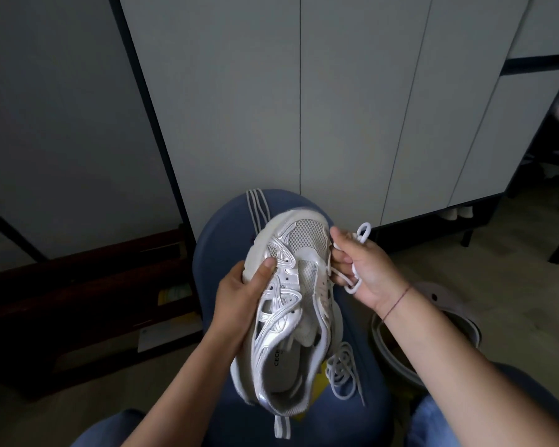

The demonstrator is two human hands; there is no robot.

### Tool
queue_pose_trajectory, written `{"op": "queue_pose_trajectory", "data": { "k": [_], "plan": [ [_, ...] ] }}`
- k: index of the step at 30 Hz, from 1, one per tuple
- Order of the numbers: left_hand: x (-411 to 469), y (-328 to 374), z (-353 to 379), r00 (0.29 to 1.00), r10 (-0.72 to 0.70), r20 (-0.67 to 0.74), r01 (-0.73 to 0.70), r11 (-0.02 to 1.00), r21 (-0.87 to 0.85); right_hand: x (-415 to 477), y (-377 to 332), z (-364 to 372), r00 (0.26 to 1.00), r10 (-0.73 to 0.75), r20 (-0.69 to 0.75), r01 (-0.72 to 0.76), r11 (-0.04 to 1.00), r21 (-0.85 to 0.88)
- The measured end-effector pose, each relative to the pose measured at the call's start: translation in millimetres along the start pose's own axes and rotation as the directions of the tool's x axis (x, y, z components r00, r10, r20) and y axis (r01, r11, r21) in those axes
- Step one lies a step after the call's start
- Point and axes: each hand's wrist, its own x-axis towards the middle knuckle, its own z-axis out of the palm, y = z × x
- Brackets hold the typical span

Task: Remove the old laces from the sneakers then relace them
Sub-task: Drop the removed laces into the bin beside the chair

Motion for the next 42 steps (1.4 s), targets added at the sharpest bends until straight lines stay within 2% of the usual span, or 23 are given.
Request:
{"op": "queue_pose_trajectory", "data": {
  "k": [3, 6, 8, 13, 18, 22, 25, 36, 42],
  "plan": [
    [7, 2, -6, 0.999, -0.010, -0.053, 0.006, 0.998, -0.066, -3, -4, -7, 0.994, 0.088, 0.062, -0.088, 0.996, -0.009],
    [18, 6, -18, 0.992, -0.022, -0.122, 0.007, 0.992, -0.125, -3, -5, -12, 0.991, 0.109, 0.081, -0.113, 0.993, 0.043],
    [23, 6, -27, 0.992, -0.032, -0.124, 0.016, 0.992, -0.126, -1, -1, -14, 0.988, 0.140, 0.060, -0.144, 0.987, 0.071],
    [33, -11, -44, 0.994, -0.094, -0.057, 0.082, 0.981, -0.178, 4, 26, -19, 0.979, 0.203, -0.034, -0.203, 0.979, 0.004],
    [44, -34, -56, 0.979, -0.203, 0.005, 0.200, 0.962, -0.185, 2, 40, -13, 0.963, 0.230, 0.139, -0.225, 0.973, -0.051],
    [45, -51, -56, 0.958, -0.286, -0.010, 0.281, 0.947, -0.152, 2, 42, -15, 0.948, 0.255, 0.190, -0.246, 0.967, -0.069],
    [51, -65, -57, 0.943, -0.330, -0.046, 0.318, 0.934, -0.164, 4, 41, -20, 0.948, 0.267, 0.171, -0.263, 0.964, -0.049],
    [74, -88, -53, 0.952, -0.300, 0.061, 0.306, 0.934, -0.183, 8, 46, -27, 0.956, 0.285, 0.070, -0.287, 0.958, 0.023],
    [75, -85, -52, 0.939, -0.344, -0.010, 0.339, 0.928, -0.156, 10, 49, -29, 0.955, 0.294, 0.033, -0.294, 0.955, 0.024]
  ]
}}
